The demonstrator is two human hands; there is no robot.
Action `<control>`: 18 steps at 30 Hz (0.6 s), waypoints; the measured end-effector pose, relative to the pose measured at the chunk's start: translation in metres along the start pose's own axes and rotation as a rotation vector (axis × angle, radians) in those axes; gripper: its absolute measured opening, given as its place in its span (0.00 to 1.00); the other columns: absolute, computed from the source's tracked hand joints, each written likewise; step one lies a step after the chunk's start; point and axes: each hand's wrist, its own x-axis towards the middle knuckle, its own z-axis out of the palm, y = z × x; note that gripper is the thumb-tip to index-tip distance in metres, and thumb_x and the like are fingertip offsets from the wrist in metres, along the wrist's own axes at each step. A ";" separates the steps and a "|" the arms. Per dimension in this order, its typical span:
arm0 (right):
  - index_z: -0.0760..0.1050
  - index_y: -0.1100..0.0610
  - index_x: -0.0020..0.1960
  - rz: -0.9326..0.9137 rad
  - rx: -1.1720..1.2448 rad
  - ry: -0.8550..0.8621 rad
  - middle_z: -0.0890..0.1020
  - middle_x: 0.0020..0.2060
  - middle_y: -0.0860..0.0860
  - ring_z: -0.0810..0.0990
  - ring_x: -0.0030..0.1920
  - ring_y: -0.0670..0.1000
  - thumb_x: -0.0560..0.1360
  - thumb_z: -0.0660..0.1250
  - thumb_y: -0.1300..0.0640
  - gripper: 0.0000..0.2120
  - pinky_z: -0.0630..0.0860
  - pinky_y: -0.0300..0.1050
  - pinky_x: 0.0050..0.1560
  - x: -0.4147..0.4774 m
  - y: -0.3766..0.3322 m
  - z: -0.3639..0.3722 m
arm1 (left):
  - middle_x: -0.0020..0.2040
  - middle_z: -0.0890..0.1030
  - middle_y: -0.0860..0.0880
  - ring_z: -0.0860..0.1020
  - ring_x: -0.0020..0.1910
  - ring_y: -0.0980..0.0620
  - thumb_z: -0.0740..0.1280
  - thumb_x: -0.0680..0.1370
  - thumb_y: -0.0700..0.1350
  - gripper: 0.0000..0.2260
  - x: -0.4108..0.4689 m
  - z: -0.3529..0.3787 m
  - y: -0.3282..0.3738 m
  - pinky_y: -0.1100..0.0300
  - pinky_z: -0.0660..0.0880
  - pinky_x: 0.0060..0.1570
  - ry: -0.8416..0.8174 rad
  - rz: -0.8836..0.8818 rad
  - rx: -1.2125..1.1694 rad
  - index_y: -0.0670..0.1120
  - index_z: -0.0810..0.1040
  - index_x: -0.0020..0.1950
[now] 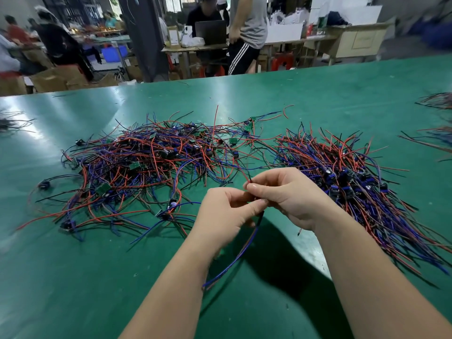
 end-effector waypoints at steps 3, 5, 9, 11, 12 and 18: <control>0.78 0.60 0.38 -0.003 0.090 0.102 0.77 0.30 0.52 0.72 0.28 0.45 0.70 0.71 0.66 0.04 0.68 0.35 0.28 0.003 0.000 -0.004 | 0.37 0.82 0.40 0.75 0.30 0.54 0.74 0.71 0.40 0.03 0.000 -0.002 0.000 0.63 0.74 0.34 0.021 -0.039 -0.013 0.41 0.83 0.41; 0.77 0.59 0.35 -0.025 0.139 0.147 0.77 0.25 0.48 0.71 0.24 0.43 0.69 0.71 0.66 0.06 0.67 0.33 0.26 0.005 -0.002 -0.006 | 0.35 0.81 0.44 0.75 0.26 0.57 0.74 0.71 0.39 0.05 0.000 -0.002 0.001 0.66 0.73 0.31 0.000 -0.056 -0.051 0.38 0.82 0.42; 0.76 0.59 0.34 -0.092 0.286 0.309 0.77 0.22 0.47 0.72 0.24 0.43 0.70 0.70 0.67 0.08 0.70 0.33 0.26 0.006 -0.005 -0.015 | 0.34 0.81 0.46 0.75 0.26 0.56 0.75 0.70 0.38 0.06 -0.004 0.004 0.001 0.65 0.74 0.29 -0.075 -0.096 -0.061 0.37 0.81 0.43; 0.78 0.58 0.35 -0.154 0.246 0.399 0.78 0.23 0.46 0.73 0.25 0.43 0.70 0.71 0.66 0.07 0.71 0.33 0.28 0.007 -0.006 -0.020 | 0.31 0.81 0.48 0.75 0.25 0.55 0.75 0.71 0.39 0.05 -0.004 0.006 -0.001 0.64 0.75 0.30 -0.134 -0.111 -0.014 0.40 0.81 0.40; 0.78 0.57 0.36 -0.197 0.203 0.448 0.78 0.24 0.46 0.74 0.25 0.43 0.71 0.71 0.66 0.07 0.72 0.33 0.29 0.007 -0.006 -0.022 | 0.31 0.81 0.48 0.75 0.25 0.55 0.75 0.71 0.40 0.05 -0.005 0.007 -0.002 0.64 0.75 0.30 -0.169 -0.118 0.023 0.41 0.81 0.40; 0.81 0.55 0.42 -0.375 0.085 0.640 0.80 0.32 0.46 0.76 0.30 0.37 0.72 0.71 0.68 0.08 0.74 0.31 0.38 0.008 -0.007 -0.032 | 0.33 0.81 0.49 0.76 0.30 0.51 0.76 0.70 0.42 0.05 -0.008 0.009 -0.005 0.64 0.75 0.29 -0.266 -0.180 0.057 0.46 0.81 0.40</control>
